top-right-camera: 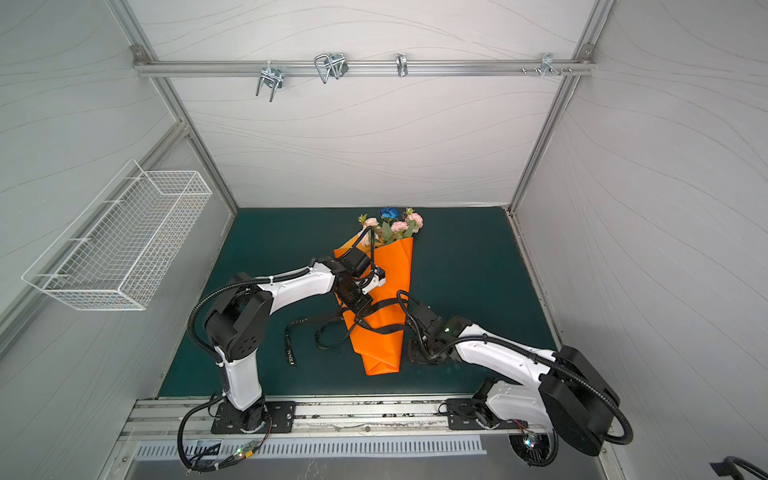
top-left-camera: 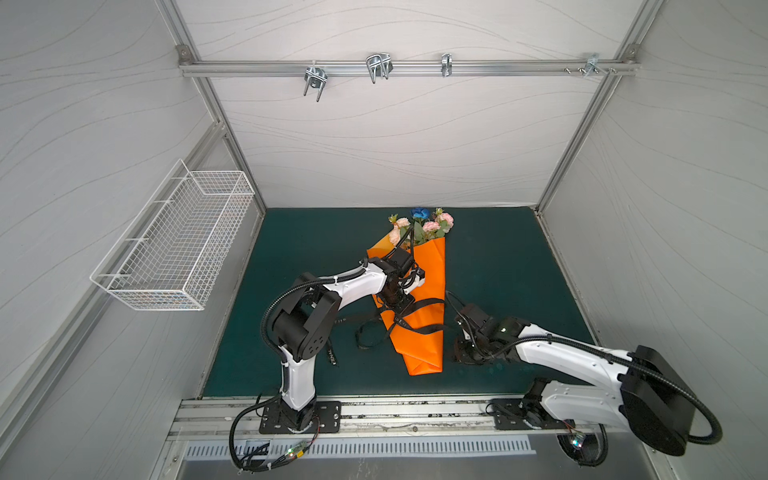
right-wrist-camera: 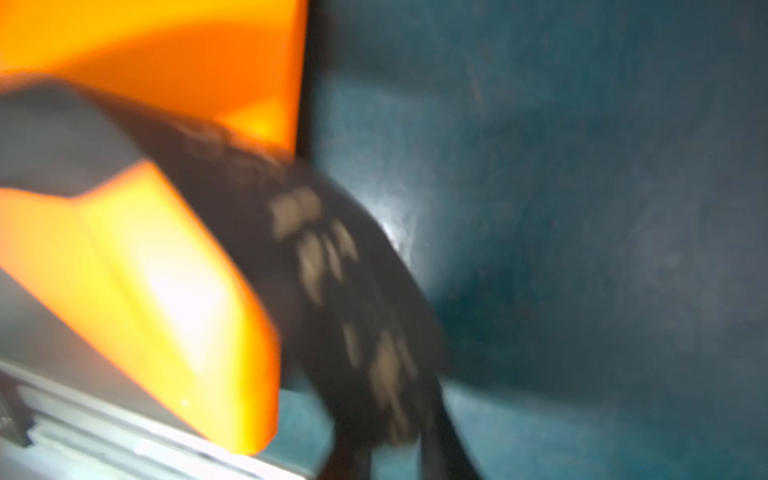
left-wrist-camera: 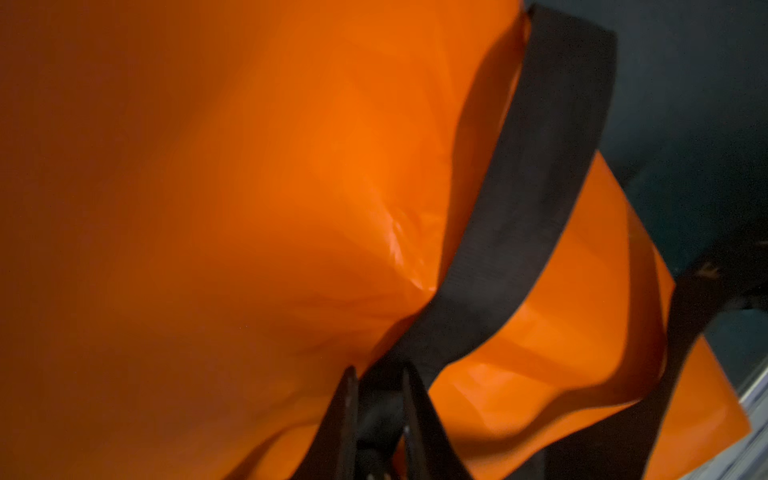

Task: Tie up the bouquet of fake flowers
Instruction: 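Hold the ribbon on the cone with the left gripper while the right pulls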

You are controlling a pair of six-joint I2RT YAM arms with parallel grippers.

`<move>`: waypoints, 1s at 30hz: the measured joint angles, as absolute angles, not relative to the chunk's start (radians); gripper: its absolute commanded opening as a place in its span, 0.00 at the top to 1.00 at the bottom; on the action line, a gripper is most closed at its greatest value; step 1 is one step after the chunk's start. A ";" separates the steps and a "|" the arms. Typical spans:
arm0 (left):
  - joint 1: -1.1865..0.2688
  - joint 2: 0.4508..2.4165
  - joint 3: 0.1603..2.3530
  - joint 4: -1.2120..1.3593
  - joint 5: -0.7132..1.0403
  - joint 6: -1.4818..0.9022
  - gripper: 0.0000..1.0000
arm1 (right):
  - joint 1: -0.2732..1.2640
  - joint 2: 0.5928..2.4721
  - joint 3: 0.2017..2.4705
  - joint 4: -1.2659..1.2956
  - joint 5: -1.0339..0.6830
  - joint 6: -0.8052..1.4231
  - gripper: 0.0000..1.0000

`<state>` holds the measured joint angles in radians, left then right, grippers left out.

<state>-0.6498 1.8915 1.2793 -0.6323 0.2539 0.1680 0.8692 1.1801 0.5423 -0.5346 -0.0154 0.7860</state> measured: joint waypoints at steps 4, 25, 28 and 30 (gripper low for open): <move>-0.650 1.891 1.279 -0.630 0.264 0.161 1.00 | 0.869 1.181 0.542 -0.515 0.023 0.781 1.00; -0.697 1.789 1.277 -0.685 0.236 0.179 0.51 | 0.863 1.068 0.615 -0.493 0.023 0.737 1.00; -0.707 1.816 1.282 -0.733 0.198 0.196 0.51 | 0.863 1.065 0.607 -0.493 0.013 0.737 1.00; -0.708 1.835 1.291 -0.761 0.179 0.205 0.52 | 0.863 1.065 0.606 -0.493 0.007 0.737 1.00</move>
